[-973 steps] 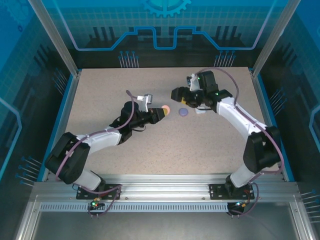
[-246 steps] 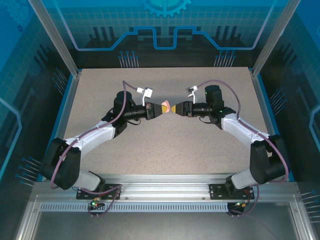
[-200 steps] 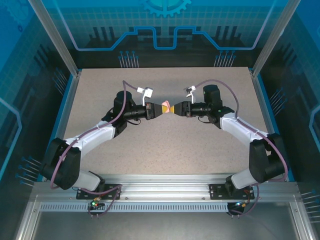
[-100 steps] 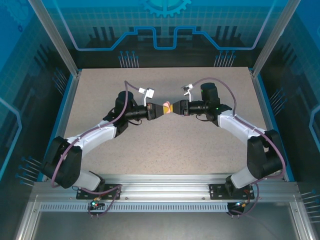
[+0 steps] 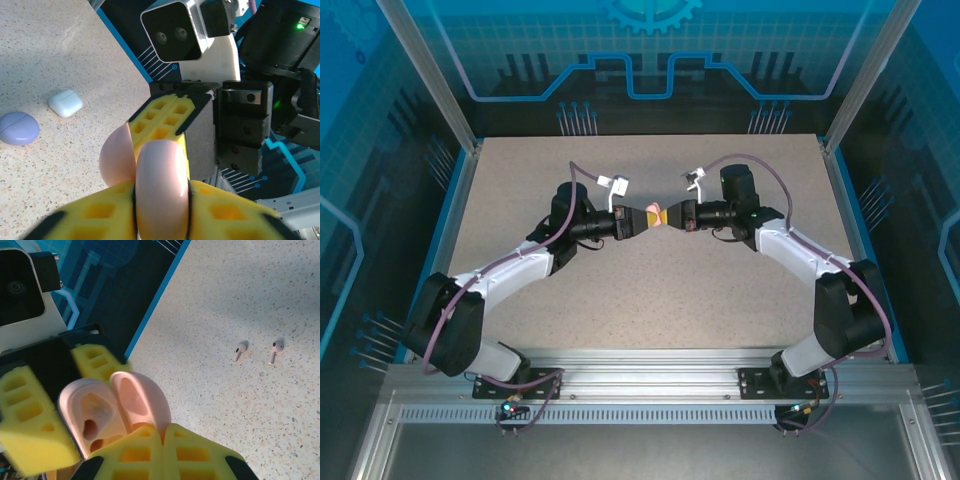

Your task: Insert wireless bluetooth earbuds into charging case

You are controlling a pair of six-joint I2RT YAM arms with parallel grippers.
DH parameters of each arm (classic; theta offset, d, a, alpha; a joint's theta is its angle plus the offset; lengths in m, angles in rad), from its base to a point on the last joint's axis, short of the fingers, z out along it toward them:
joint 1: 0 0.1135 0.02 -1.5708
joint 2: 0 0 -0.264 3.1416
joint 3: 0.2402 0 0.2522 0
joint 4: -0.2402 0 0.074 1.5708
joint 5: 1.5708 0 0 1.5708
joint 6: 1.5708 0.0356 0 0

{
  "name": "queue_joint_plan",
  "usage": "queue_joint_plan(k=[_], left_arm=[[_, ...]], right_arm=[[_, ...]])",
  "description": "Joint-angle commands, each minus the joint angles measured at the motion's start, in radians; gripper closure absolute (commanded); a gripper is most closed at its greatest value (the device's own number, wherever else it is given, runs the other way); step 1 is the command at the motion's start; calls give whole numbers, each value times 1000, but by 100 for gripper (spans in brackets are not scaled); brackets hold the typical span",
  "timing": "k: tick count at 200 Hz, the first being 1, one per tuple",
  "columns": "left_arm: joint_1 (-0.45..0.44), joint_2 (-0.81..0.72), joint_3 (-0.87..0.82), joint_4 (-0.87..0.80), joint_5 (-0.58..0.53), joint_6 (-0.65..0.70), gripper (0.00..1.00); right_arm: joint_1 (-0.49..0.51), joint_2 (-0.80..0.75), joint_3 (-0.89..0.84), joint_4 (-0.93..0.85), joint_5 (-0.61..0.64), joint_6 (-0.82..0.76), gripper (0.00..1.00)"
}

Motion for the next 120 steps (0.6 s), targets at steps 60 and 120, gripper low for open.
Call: queue_joint_plan(k=[60, 120], left_arm=[[90, -63, 216, -372, -13, 266, 3], [138, 139, 598, -1002, 181, 642, 8]], right_arm=[[-26, 78, 244, -392, 173, -319, 100], [-25, 162, 442, -567, 220, -564, 100]])
